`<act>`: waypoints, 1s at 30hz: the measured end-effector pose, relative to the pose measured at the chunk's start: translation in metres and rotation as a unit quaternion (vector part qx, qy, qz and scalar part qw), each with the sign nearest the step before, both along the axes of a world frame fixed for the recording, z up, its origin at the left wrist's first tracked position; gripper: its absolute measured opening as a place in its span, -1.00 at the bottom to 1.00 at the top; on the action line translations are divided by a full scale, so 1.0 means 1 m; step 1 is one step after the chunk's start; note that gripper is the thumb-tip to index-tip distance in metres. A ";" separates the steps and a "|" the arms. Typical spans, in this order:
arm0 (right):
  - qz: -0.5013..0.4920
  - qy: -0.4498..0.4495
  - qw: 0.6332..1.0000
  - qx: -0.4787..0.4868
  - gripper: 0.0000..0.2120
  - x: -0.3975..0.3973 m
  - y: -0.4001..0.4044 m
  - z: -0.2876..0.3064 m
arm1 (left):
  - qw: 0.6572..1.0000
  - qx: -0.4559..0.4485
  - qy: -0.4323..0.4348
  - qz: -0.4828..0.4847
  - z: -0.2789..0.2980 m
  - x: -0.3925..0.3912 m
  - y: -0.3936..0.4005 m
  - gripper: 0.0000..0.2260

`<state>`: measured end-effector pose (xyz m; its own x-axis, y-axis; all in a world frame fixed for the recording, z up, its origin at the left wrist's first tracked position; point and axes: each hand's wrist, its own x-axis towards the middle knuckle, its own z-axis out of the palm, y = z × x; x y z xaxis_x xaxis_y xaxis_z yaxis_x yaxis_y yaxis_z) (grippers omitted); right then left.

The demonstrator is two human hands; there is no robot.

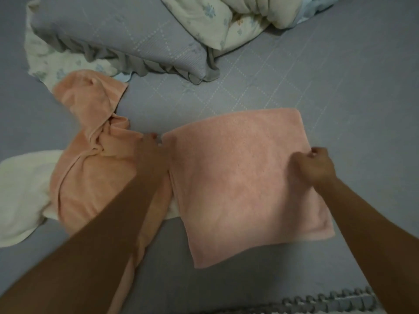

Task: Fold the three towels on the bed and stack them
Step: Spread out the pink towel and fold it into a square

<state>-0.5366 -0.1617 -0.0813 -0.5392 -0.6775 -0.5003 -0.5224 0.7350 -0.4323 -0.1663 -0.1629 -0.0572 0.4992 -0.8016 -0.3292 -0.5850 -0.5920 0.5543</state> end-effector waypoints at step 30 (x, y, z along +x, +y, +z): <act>-0.095 -0.139 0.982 -0.091 -0.68 -0.020 -0.090 -0.004 | 0.948 0.070 0.291 0.106 -0.039 0.011 -0.082 -0.72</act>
<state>-0.5569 -0.2520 -0.0850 -0.5248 -0.6694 -0.5259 -0.2272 0.7055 -0.6713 -0.1555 -0.2451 -0.0958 0.3453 -0.6312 -0.6945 -0.0630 -0.7540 0.6539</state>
